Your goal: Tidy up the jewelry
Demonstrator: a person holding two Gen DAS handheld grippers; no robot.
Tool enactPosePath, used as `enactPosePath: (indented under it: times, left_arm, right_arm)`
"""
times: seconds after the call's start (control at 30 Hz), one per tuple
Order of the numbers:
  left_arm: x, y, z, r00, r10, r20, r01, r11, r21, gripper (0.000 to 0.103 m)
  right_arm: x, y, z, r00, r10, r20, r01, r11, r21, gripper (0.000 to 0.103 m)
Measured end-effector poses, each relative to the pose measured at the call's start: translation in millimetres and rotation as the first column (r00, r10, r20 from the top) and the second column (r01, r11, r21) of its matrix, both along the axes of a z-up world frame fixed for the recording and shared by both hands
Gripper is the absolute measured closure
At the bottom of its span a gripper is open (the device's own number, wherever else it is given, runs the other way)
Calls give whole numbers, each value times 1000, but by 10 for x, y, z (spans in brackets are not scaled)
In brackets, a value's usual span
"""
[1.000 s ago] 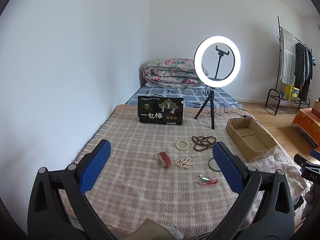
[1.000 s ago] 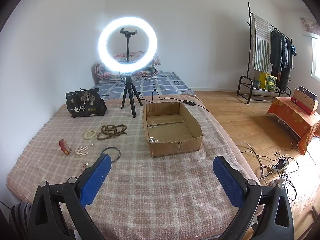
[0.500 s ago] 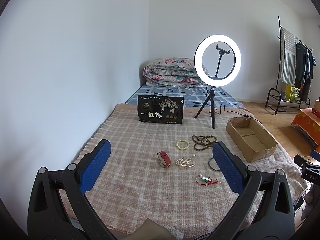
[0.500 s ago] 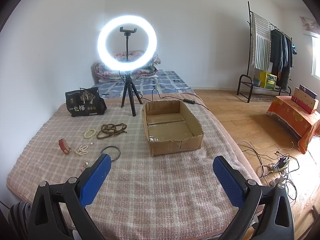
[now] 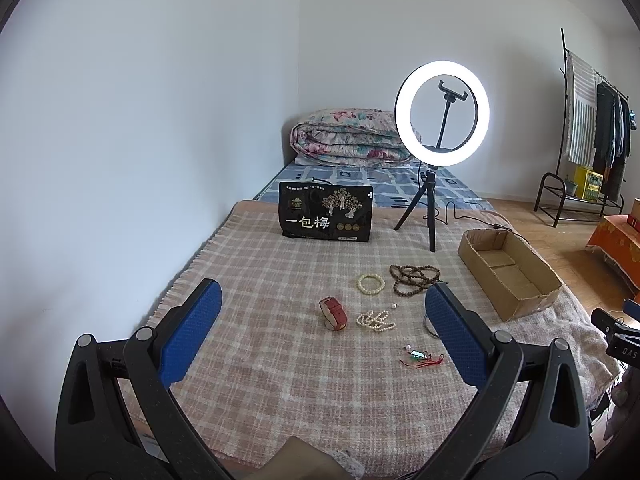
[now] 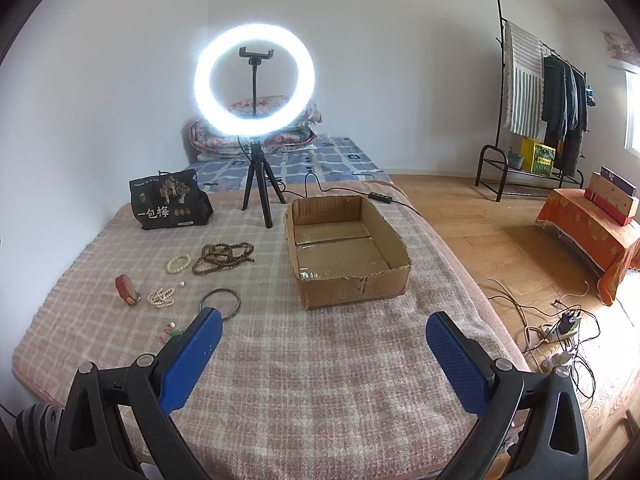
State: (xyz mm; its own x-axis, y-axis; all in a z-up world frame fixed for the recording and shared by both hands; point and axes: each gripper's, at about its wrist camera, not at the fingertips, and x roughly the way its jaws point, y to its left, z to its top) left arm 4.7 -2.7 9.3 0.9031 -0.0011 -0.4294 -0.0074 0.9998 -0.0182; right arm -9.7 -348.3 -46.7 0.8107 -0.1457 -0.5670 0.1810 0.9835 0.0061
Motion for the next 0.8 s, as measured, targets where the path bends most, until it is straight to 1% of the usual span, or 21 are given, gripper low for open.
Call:
enactPosePath:
  times: [0.3,0.53,0.7,0.8]
  left_arm:
    - [177,87,-175,999,19,-32,-19,1000,-6,0]
    - [431,213,-446,993,47,-105,-47,999,5,0]
    - [623,248,-660,989,27,-143,-23,999,30,0]
    - [738,236,-771,986,7,-169,-1,999,37,0]
  right_arm:
    - [154,28,-75,1000,11,-25,-11,1000,0,0]
    - [355,57,-196,998,19,-61,-20,1000,-17,0]
    - [567,128,-323,995,43,-91,-47,998,-41,0]
    - [730,164,-428,991,74,-110,-78,996,-33,0]
